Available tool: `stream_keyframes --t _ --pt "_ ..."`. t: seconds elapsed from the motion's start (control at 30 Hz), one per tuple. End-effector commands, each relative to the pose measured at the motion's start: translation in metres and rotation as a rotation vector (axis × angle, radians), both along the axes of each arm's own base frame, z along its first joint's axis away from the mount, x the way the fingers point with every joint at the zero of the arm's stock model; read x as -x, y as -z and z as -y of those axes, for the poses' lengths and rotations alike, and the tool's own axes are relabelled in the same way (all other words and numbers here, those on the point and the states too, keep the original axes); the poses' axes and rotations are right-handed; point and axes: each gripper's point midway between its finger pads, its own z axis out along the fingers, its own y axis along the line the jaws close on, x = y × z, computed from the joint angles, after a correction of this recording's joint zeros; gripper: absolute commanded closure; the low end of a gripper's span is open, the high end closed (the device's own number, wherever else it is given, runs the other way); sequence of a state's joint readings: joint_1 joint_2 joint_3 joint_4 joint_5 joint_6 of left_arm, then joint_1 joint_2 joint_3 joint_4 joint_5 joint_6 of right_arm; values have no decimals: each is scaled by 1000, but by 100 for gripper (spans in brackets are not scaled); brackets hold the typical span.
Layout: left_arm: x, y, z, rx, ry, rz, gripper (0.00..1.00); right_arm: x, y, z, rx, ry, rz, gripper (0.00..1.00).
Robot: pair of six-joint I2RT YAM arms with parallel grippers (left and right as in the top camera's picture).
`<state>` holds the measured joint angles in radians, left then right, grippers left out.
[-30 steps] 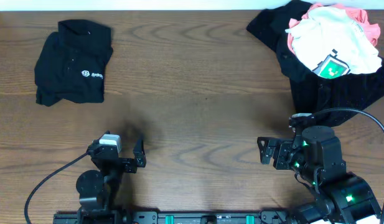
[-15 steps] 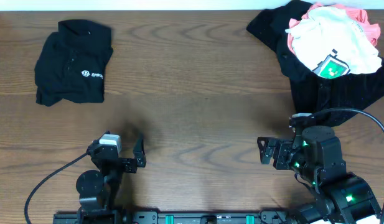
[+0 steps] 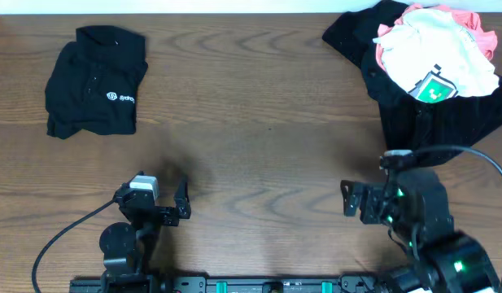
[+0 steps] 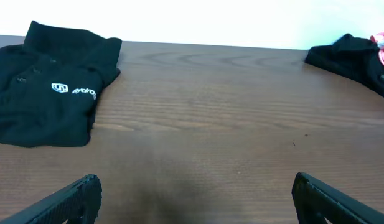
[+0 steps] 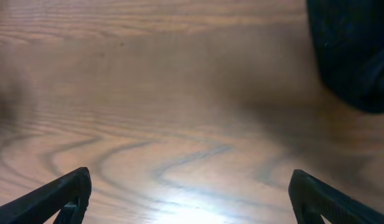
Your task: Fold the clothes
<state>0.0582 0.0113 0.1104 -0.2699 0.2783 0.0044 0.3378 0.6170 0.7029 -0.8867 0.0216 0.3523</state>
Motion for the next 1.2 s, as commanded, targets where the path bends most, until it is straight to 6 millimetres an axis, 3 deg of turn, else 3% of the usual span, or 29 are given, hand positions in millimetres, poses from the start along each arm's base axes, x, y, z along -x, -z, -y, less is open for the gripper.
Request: stream_keyframes --t 0.0,0.23,0.43,1.17 --pt "0 10 -2 -12 -4 -16 2 5 6 13 110 -42 103 1" --pt "0 10 -1 -12 -3 -16 2 4 40 30 113 36 294 1" --pt "0 10 -1 -12 -3 -16 2 -4 68 28 89 49 369 1" --pt "0 10 -2 -12 -4 -16 2 -5 62 28 93 43 405 1"
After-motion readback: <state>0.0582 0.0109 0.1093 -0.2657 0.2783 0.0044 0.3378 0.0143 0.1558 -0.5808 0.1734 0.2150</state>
